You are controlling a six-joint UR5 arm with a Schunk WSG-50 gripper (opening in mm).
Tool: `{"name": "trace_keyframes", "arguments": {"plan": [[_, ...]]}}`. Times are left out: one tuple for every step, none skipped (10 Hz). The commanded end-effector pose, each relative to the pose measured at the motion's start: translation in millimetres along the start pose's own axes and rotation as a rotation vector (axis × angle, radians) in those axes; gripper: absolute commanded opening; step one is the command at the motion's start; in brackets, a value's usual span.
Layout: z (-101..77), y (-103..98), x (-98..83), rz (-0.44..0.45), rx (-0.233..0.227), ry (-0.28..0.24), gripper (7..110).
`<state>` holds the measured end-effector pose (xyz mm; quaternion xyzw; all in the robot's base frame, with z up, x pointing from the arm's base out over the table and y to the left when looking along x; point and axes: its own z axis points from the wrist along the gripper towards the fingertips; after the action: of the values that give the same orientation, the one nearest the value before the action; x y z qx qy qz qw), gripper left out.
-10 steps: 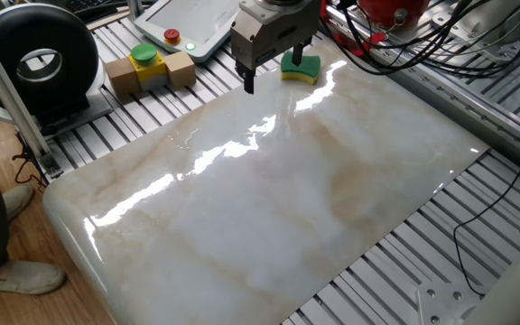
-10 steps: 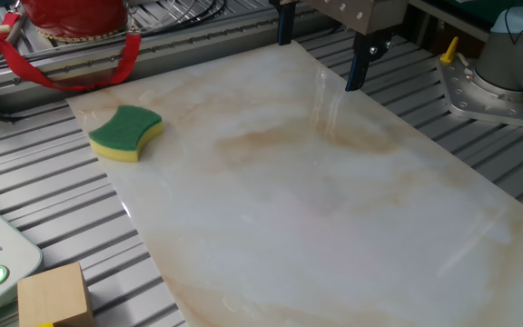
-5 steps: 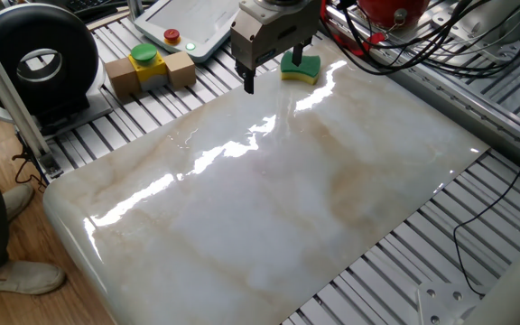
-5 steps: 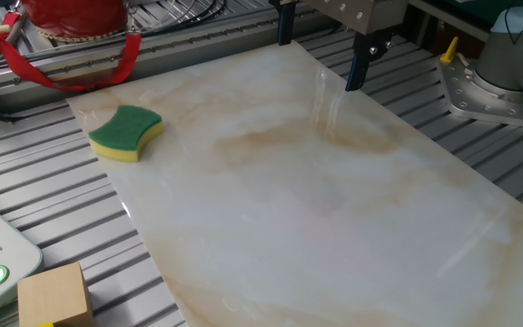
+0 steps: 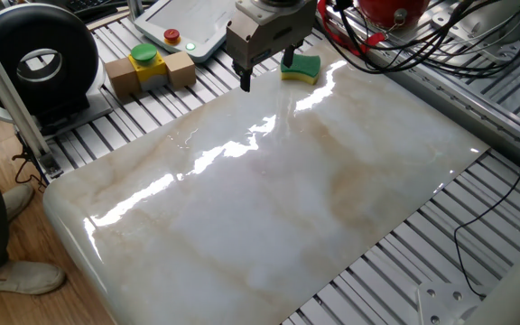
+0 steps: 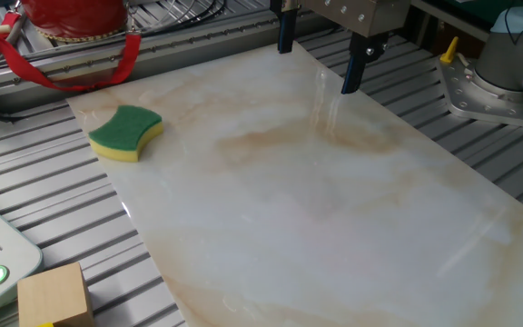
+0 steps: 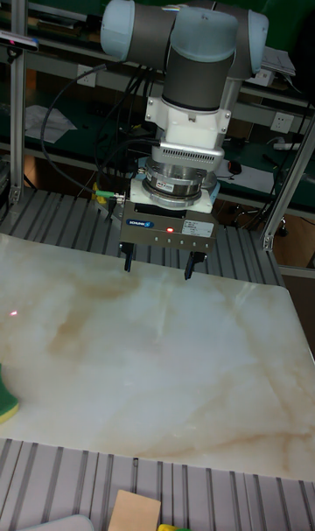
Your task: Clean the tabletop with a sponge
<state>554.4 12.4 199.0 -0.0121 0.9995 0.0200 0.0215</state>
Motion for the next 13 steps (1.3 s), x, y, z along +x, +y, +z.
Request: {"name": "trace_keyframes", "arguments": {"plan": [[-0.9,4.9,-3.4,-0.001,-0.02,-0.014,7],[-0.8,5.0,-3.4,-0.001,-0.02,-0.014,7],[-0.8,5.0,-3.4,-0.001,-0.02,-0.014,7],[-0.8,4.6,-3.4,-0.001,-0.018,-0.014,7],[-0.8,4.6,-3.0,0.0,-0.018,-0.012,7],[-0.8,4.6,-3.0,0.0,-0.018,-0.012,7],[-0.9,4.6,-3.0,0.0,-0.018,-0.012,7],[-0.9,4.7,-2.6,0.0,-0.018,-0.011,7],[-0.8,4.3,-1.1,0.0,-0.017,-0.005,7],[-0.7,3.5,1.3,0.002,-0.013,0.005,7],[-0.2,4.2,1.5,0.006,-0.013,0.005,7],[-0.3,4.2,1.5,0.008,-0.013,0.005,7],[-0.3,4.6,1.5,0.006,-0.014,0.004,7]]}}
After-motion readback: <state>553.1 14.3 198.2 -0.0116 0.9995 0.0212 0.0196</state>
